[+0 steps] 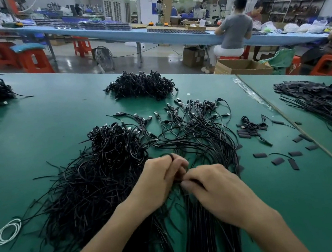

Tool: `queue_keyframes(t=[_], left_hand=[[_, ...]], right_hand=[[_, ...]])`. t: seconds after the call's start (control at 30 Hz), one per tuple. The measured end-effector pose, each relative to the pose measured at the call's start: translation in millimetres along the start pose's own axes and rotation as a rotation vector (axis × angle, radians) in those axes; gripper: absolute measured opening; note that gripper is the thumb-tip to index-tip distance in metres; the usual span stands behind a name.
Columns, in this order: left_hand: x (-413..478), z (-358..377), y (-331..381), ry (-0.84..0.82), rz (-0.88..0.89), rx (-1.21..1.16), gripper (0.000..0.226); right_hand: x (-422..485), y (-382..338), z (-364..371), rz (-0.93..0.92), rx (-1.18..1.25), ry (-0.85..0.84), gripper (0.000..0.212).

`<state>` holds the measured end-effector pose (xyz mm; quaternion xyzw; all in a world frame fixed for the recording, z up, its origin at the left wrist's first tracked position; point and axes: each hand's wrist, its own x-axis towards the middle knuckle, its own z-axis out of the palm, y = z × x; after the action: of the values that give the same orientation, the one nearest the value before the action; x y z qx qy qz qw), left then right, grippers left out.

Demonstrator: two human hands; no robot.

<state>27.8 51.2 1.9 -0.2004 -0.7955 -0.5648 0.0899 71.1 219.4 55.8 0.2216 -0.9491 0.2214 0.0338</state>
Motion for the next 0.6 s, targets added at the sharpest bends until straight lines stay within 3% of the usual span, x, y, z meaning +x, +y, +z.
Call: queue_keyframes(t=[0.13, 0.27, 0.37, 0.47, 0.53, 0.6], left_hand=[[-8, -5, 4, -0.109, -0.017, 0.025, 0.052], [-5, -14, 27, -0.352, -0.193, -0.183, 0.061], [-2, -34, 35, -0.537, -0.327, -0.557, 0.053], [-3, -46, 38, -0.579, -0.439, -0.943, 0.050], [-1, -45, 41, -0.556, -0.435, -1.253, 0.044], [3, -38, 48, -0.380, -0.420, -1.436, 0.036]], right_hand=[[3, 7, -16, -0.017, 0.020, 0.154, 0.023], [14, 20, -20, -0.073, 0.059, 0.279, 0.034], [19, 29, -9, -0.010, 0.275, 0.299, 0.040], [20, 32, 8, 0.046, 0.444, 0.247, 0.035], [19, 24, 18, 0.001, 0.398, 0.203, 0.030], [19, 10, 26, -0.079, 0.308, 0.173, 0.030]])
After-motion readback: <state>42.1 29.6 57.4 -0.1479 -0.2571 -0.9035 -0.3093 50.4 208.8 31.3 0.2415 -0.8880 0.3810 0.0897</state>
